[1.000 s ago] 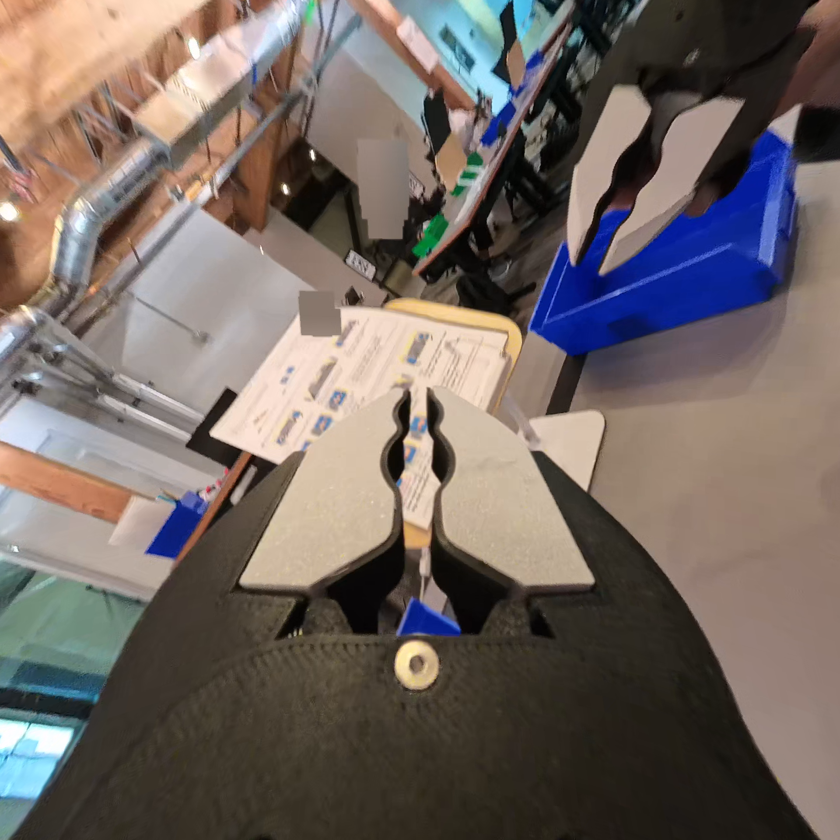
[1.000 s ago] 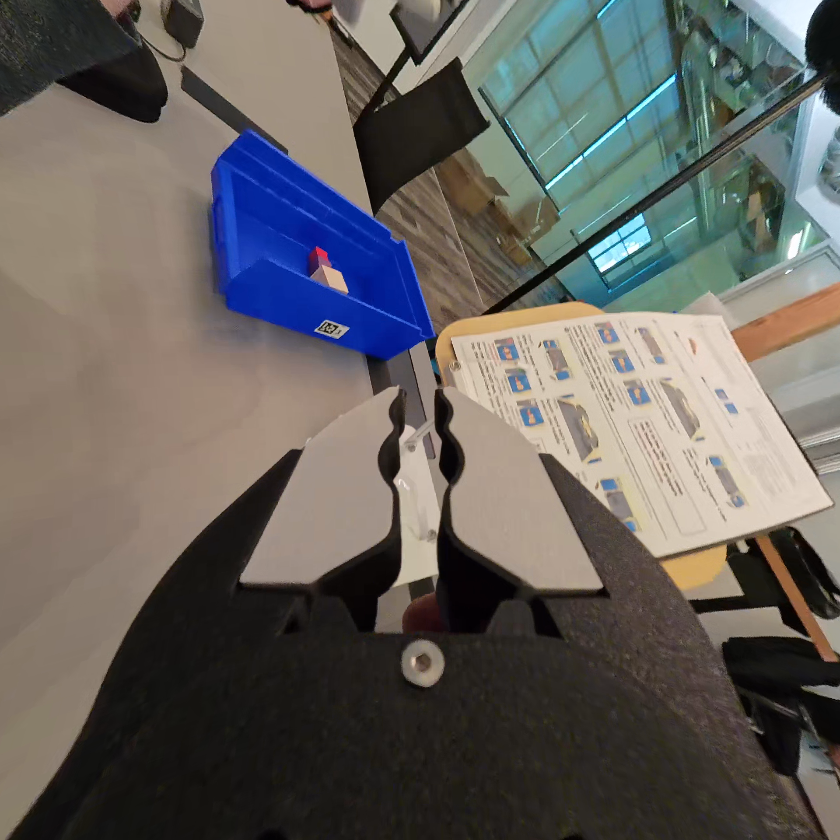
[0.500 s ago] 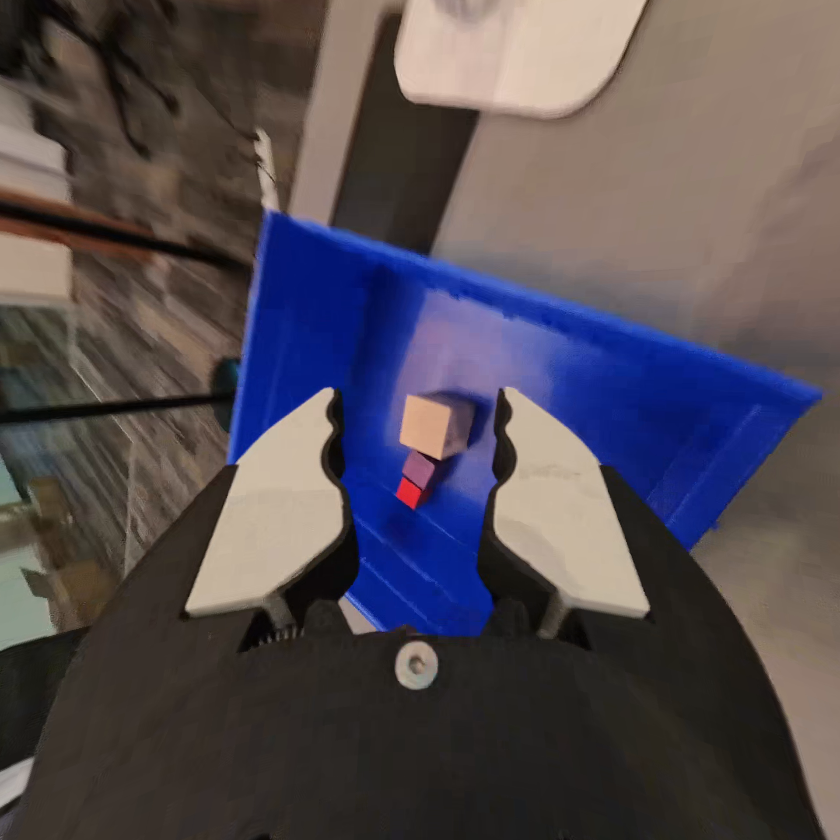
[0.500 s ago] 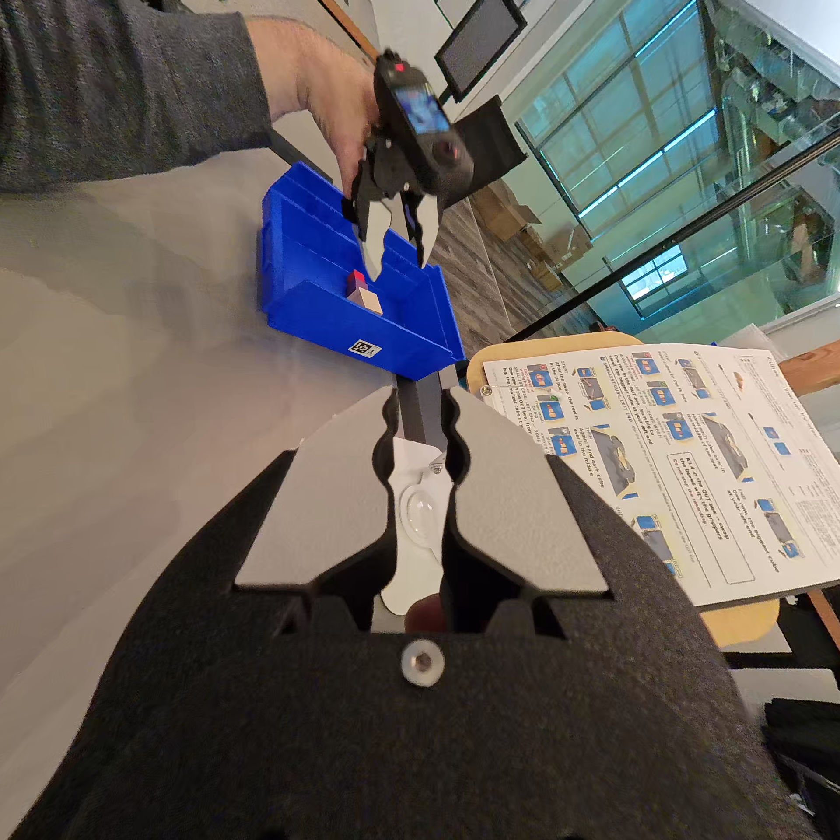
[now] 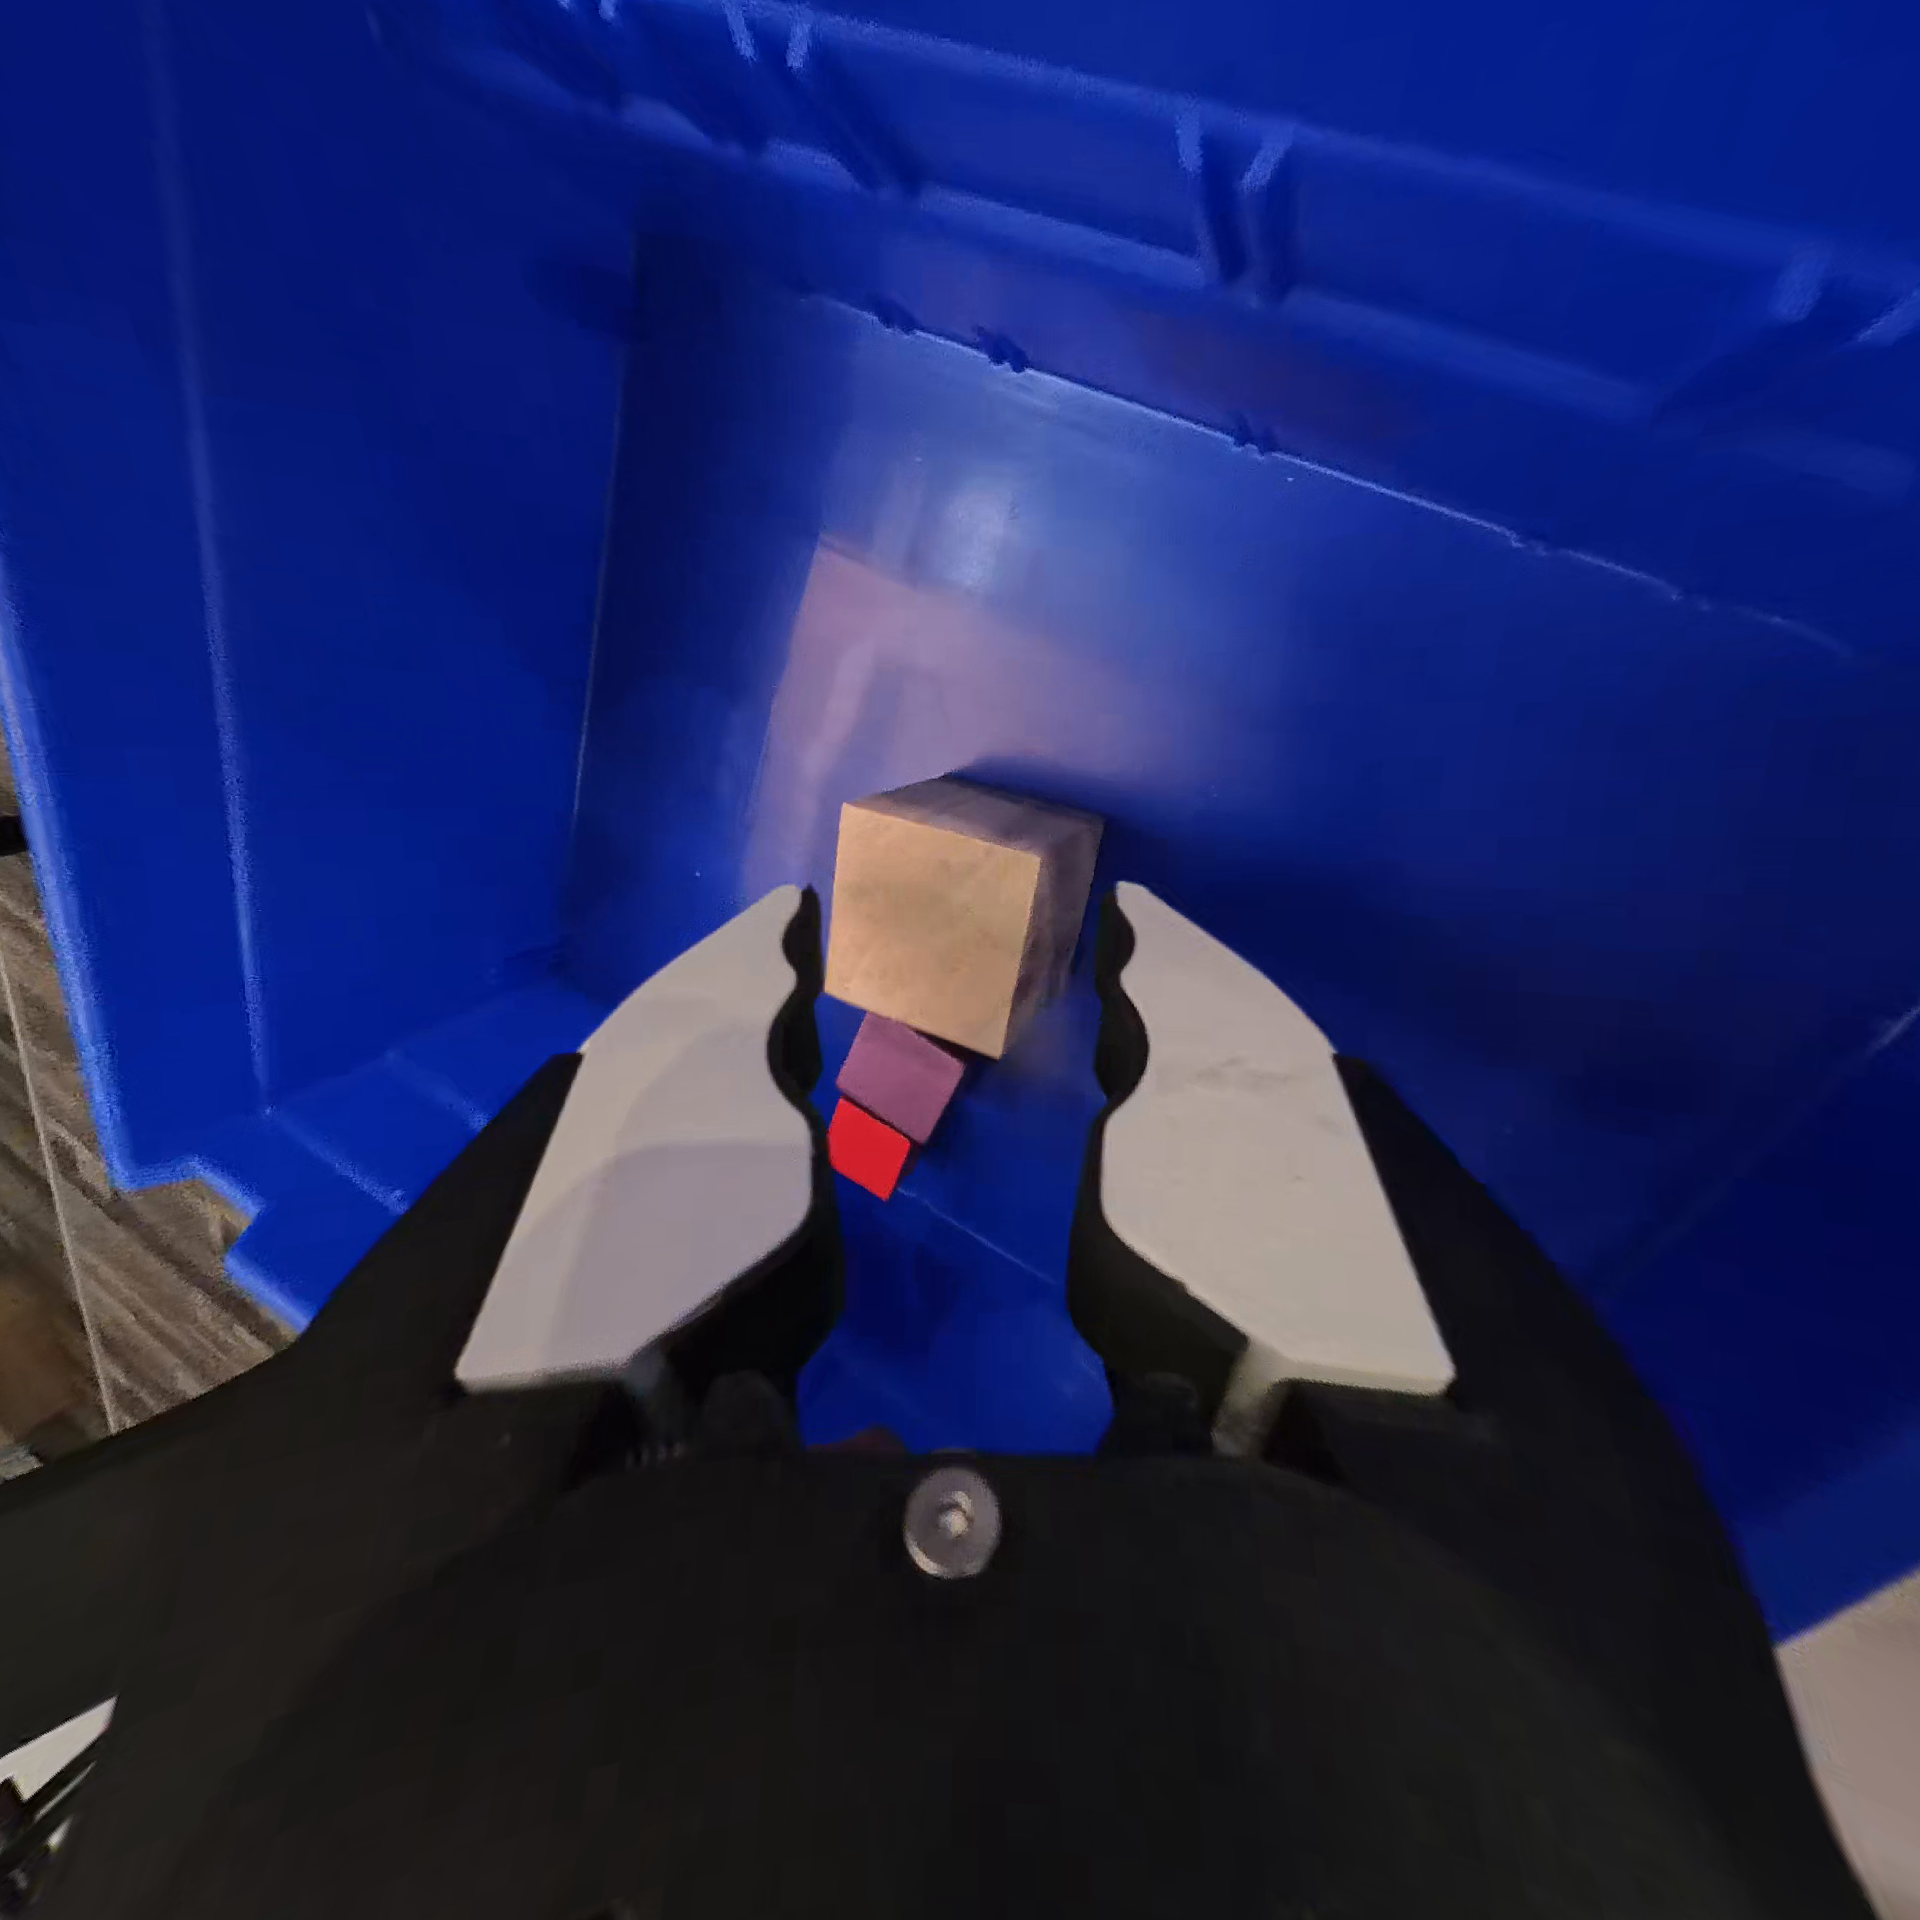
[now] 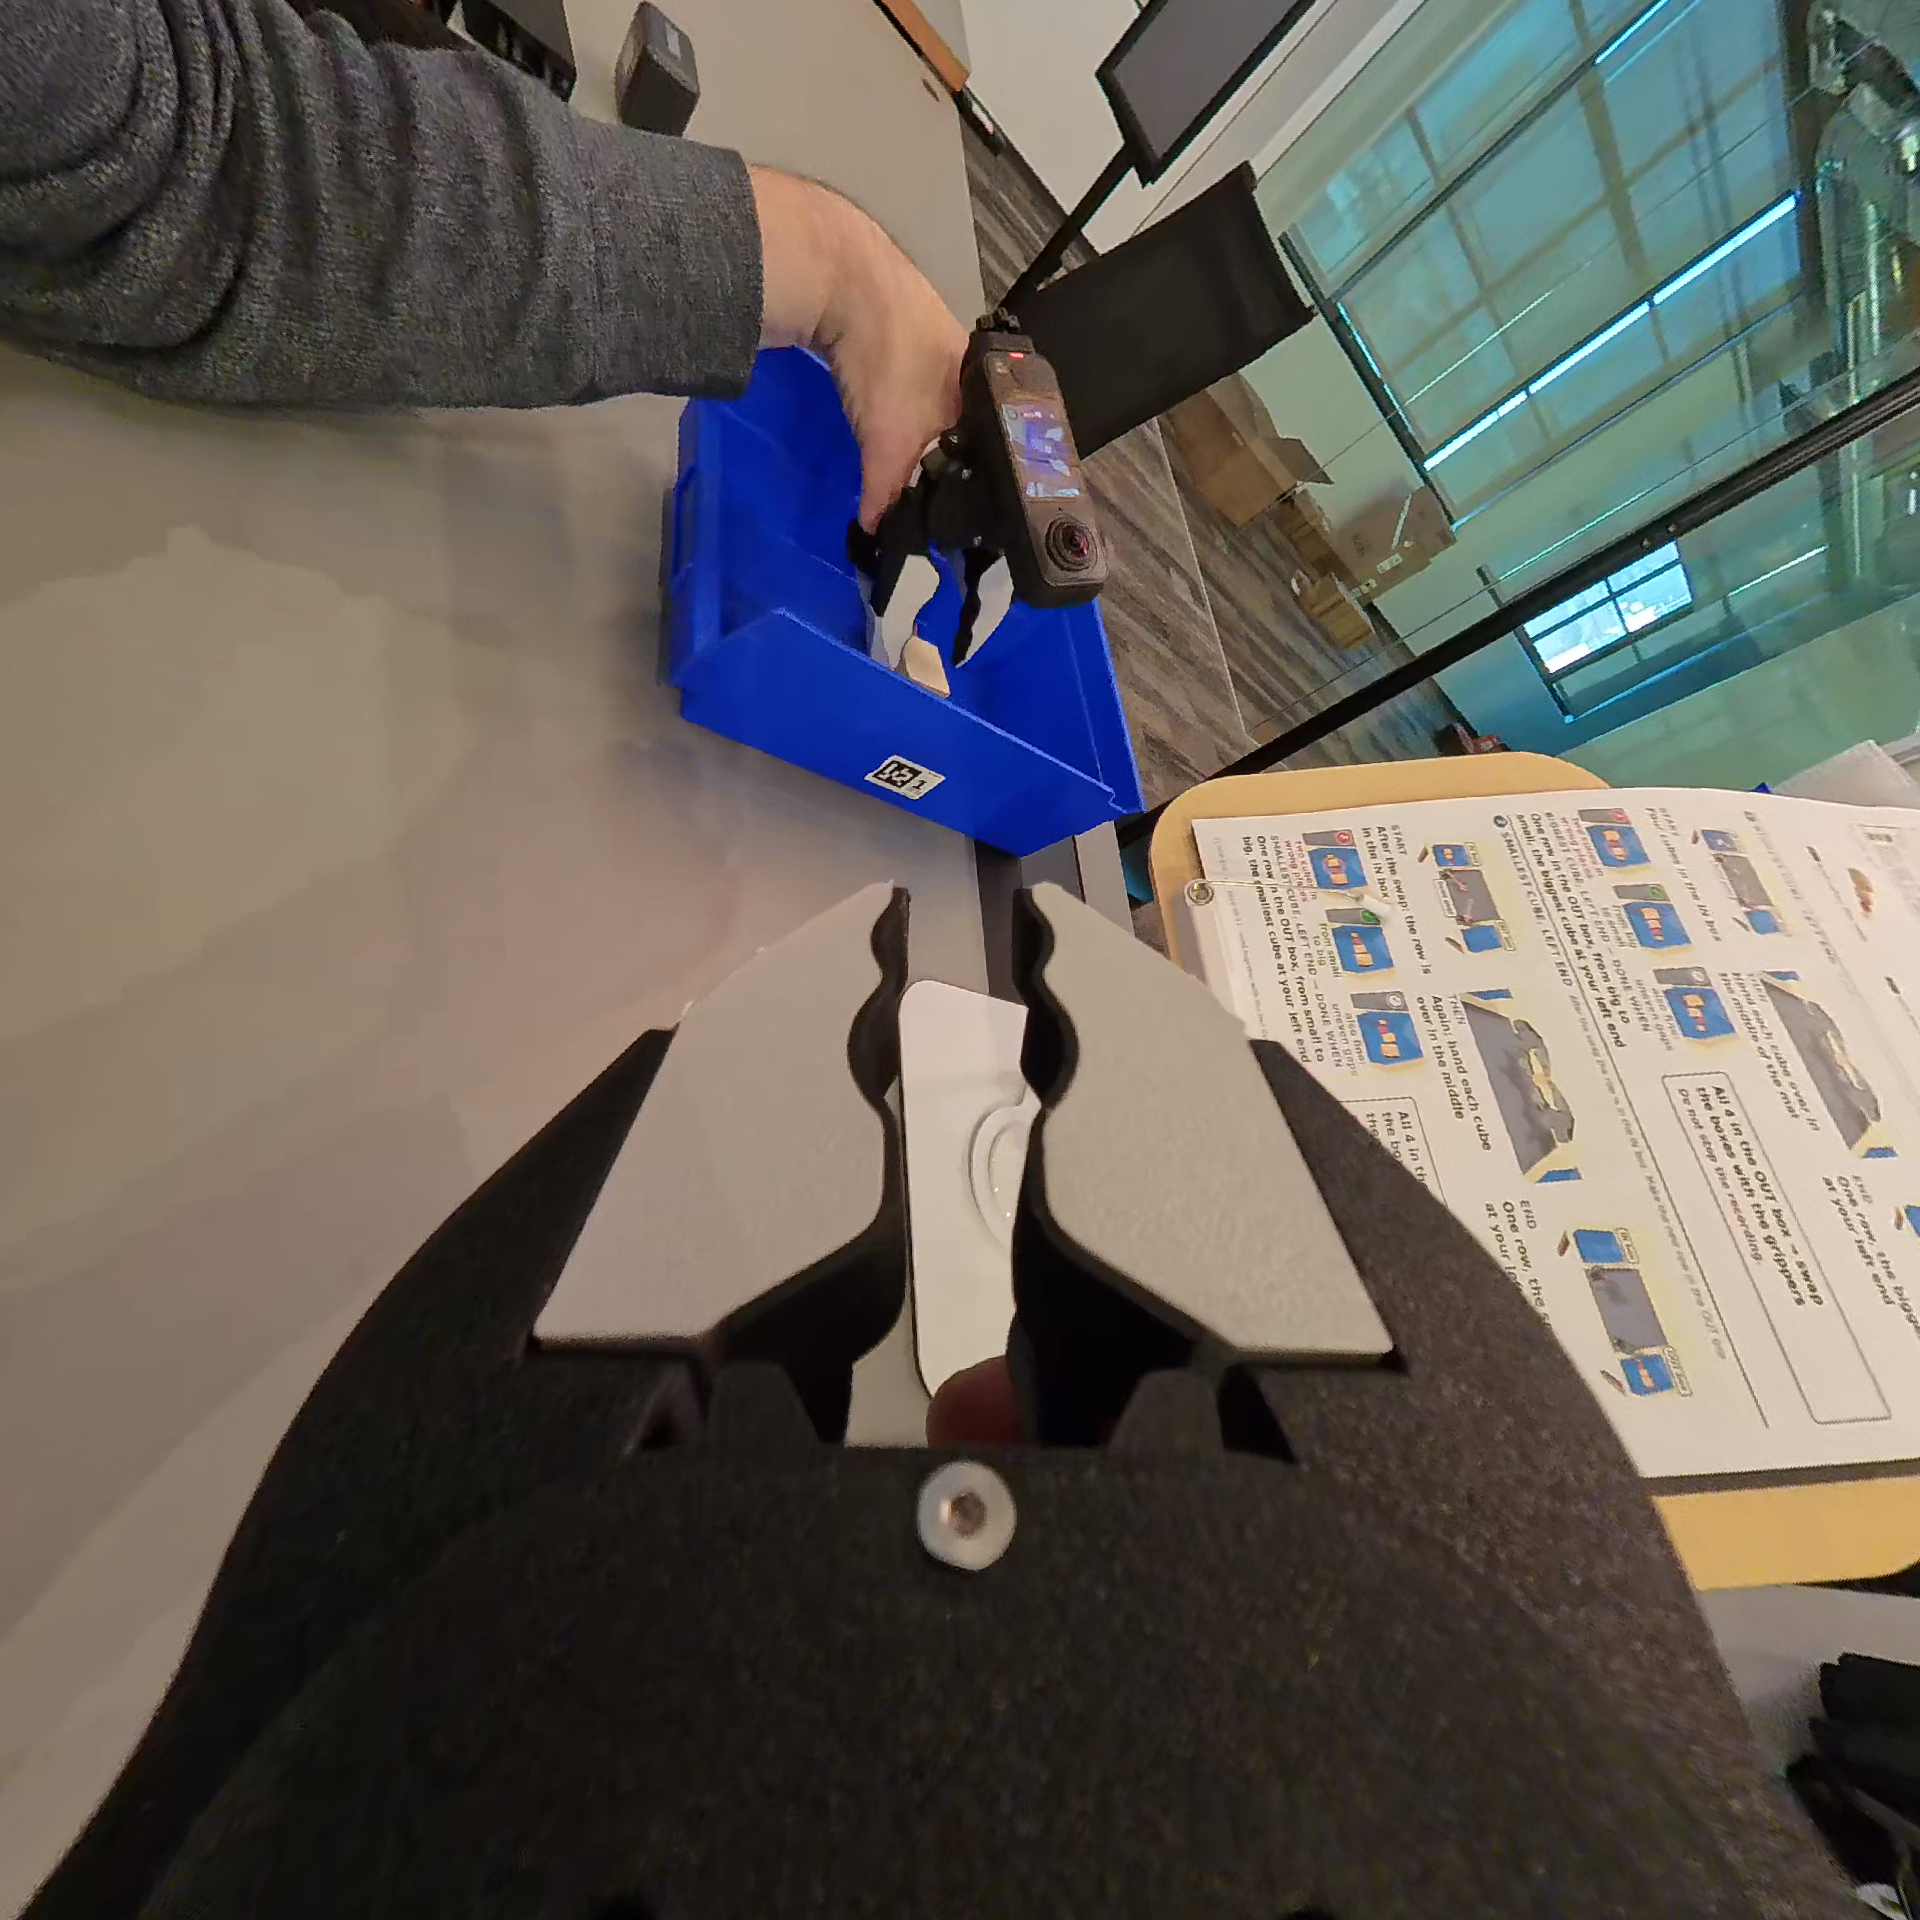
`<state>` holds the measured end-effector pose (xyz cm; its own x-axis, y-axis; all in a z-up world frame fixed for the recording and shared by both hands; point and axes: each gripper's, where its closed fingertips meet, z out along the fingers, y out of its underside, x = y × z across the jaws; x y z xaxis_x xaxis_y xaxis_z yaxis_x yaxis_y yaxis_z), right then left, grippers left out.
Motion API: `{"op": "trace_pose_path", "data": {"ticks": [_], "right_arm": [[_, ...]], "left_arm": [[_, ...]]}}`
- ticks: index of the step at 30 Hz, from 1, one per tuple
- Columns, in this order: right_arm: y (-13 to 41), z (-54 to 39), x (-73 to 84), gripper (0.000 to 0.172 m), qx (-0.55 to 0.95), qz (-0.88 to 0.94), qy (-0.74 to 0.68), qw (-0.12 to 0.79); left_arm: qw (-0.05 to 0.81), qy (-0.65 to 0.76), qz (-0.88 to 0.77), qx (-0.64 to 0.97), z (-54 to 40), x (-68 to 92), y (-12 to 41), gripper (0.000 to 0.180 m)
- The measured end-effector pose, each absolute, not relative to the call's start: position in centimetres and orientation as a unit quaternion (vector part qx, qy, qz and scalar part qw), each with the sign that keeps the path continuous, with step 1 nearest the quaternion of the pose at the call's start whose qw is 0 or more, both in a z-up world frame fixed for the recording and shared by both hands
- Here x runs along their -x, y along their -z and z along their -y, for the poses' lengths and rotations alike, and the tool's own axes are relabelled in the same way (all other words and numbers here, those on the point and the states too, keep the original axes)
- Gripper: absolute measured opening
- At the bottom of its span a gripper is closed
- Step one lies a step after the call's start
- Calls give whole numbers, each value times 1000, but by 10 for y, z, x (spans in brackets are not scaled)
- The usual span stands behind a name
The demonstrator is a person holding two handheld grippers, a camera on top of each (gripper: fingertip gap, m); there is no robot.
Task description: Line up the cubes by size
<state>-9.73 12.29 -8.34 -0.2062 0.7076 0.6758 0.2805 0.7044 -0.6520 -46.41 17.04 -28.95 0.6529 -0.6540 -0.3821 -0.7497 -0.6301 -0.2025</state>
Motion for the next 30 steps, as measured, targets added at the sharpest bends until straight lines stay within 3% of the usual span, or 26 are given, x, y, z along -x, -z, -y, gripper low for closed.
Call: {"op": "trace_pose_path", "data": {"ticks": [22,30], "right_arm": [[83,-121,96,18,325,755,-192,537],[83,-126,97,19,331,750,-193,539]], "left_arm": [[165,-140,-385,897,-177,470,306,50],[204,-171,-383,885,-183,472,283,48]]}}
